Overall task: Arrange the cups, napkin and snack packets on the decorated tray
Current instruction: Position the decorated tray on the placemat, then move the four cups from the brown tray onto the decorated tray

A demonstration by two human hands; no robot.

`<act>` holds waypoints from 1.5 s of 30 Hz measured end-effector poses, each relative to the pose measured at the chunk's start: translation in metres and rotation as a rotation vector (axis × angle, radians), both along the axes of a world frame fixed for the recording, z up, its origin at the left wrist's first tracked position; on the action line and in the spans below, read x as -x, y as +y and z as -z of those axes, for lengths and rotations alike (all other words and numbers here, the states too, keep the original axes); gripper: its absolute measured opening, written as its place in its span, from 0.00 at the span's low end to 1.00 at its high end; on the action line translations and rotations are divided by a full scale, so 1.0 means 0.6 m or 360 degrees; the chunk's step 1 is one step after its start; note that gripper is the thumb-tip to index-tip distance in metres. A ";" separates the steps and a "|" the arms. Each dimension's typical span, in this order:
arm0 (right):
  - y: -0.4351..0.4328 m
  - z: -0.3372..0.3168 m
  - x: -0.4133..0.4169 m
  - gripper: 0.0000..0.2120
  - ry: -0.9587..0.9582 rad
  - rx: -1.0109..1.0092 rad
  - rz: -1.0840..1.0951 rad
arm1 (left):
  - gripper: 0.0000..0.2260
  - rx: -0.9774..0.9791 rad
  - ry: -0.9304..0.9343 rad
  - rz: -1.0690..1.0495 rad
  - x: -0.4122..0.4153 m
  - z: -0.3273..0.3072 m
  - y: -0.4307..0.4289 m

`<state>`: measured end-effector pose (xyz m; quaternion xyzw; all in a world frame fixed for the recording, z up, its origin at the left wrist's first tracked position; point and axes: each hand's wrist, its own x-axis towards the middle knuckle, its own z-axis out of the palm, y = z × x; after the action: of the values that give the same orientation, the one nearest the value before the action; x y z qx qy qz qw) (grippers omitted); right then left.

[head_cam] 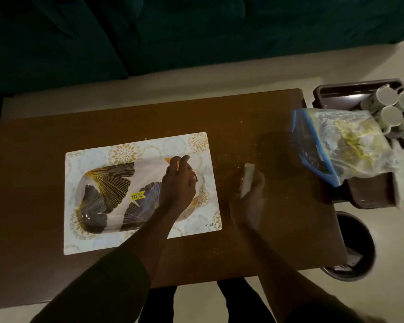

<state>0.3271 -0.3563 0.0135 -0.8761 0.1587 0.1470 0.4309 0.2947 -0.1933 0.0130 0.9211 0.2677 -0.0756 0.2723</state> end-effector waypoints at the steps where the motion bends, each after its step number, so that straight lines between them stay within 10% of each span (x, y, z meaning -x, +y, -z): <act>1: 0.001 0.001 -0.001 0.35 0.0003 -0.0023 -0.0132 | 0.23 -0.0018 0.0008 -0.0016 0.000 -0.001 -0.003; 9: 0.036 0.017 -0.009 0.31 -0.0160 -0.0038 -0.0737 | 0.24 -0.0010 -0.0053 -0.0173 -0.007 -0.006 -0.010; 27: 0.017 0.001 -0.065 0.37 -0.0381 0.0126 -0.0742 | 0.22 0.0115 -0.0210 -0.0129 -0.044 -0.007 0.011; 45: -0.463 -0.076 -0.438 0.19 -0.0726 0.0431 -0.0418 | 0.23 0.0225 -0.0437 0.0313 -0.407 -0.038 -0.377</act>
<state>0.5902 -0.6340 0.0592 -0.9491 -0.0387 -0.0216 0.3118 0.5390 -0.4195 0.0359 0.9231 0.1306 0.0060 0.3616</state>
